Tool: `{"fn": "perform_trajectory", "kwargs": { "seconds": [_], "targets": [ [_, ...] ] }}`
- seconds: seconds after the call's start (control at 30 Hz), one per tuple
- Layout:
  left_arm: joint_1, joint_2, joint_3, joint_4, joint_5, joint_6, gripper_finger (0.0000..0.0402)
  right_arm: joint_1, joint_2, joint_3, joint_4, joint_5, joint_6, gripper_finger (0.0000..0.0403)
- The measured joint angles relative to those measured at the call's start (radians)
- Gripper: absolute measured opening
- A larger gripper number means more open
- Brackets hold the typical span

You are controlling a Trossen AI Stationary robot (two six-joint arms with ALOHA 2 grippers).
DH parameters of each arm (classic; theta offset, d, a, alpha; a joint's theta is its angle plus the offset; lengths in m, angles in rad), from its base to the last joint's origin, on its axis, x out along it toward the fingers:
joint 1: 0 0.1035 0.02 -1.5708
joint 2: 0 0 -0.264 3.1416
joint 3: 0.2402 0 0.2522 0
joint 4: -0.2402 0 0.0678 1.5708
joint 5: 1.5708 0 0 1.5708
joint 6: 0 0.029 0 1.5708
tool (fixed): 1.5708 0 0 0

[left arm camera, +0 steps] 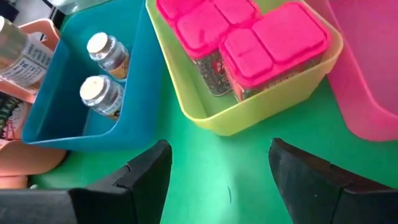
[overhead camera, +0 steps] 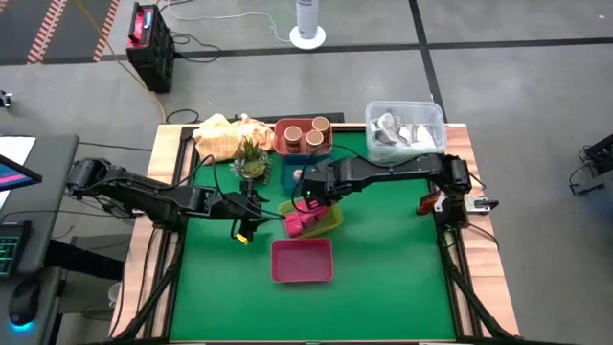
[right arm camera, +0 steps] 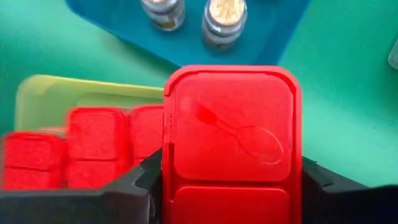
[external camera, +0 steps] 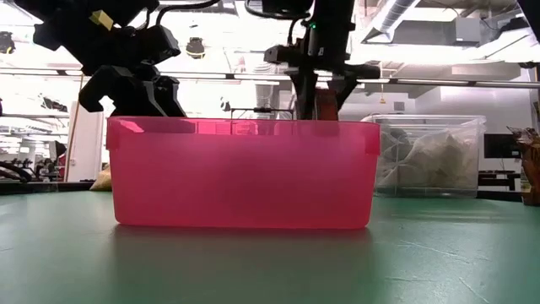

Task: Sort spices by type
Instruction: Put the red spice can into the yellow bin

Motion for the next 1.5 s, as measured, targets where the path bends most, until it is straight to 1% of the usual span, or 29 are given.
{"fn": "perform_trajectory", "kwargs": {
  "seconds": [0.1,0.23,0.3,0.37,0.53,0.63,0.73,0.87,1.0,1.07,1.13,1.2,1.3,1.4,1.5],
  "targets": [
    [0.0,0.0,0.0,-0.016,0.0,-0.003,0.0256,-0.01,0.0,0.036,-0.045,0.004,-0.022,0.0226],
    [0.0,0.0,-0.001,-0.03,0.001,-0.009,0.0256,-0.014,0.0,0.088,-0.188,0.072,-0.027,0.0238],
    [0.0,-0.004,-0.001,-0.044,0.001,-0.018,0.0256,-0.016,-0.002,0.089,-0.268,0.104,-0.004,0.024],
    [0.0,-0.005,-0.001,-0.045,0.001,-0.025,0.0256,-0.016,-0.002,0.07,-0.293,0.119,-0.002,0.0236],
    [0.0,-0.005,-0.001,-0.045,0.001,-0.036,0.0256,-0.016,0.0,-0.039,-0.204,0.107,-0.051,0.0227],
    [0.0,-0.005,-0.002,-0.047,0.014,-0.047,0.0256,-0.022,0.0,-0.11,-0.127,0.065,-0.091,0.0239],
    [0.0,-0.011,-0.002,-0.059,0.047,-0.054,0.0256,-0.023,0.001,-0.157,-0.055,0.052,-0.13,0.0248],
    [0.0,-0.018,-0.002,-0.068,0.051,-0.056,0.0256,-0.023,0.001,-0.181,-0.031,0.036,-0.178,0.0247],
    [0.0,-0.017,-0.002,-0.064,0.056,-0.045,0.0256,-0.03,-0.056,-0.258,0.007,0.023,-0.199,0.0245],
    [0.0,-0.018,-0.012,-0.008,0.094,-0.026,0.0256,-0.037,-0.105,-0.314,0.052,0.015,-0.206,0.0245],
    [0.0,-0.018,-0.029,0.077,0.164,-0.004,0.0256,-0.043,-0.156,-0.373,0.084,0.005,-0.199,0.0247],
    [0.0,-0.017,-0.036,0.13,0.203,0.004,0.0256,-0.042,-0.215,-0.425,0.118,-0.003,-0.191,0.025],
    [0.0,-0.017,-0.036,0.212,0.208,-0.004,0.0256,-0.042,-0.289,-0.491,0.163,-0.005,-0.182,0.0255],
    [0.0,0.0,-0.033,0.304,0.21,-0.024,0.0256,-0.041,-0.328,-0.548,0.22,-0.008,-0.188,0.0256],
    [0.0,0.041,-0.011,0.331,0.219,-0.052,0.0256,-0.04,-0.348,-0.576,0.273,-0.007,-0.206,0.0256]
  ]
}}
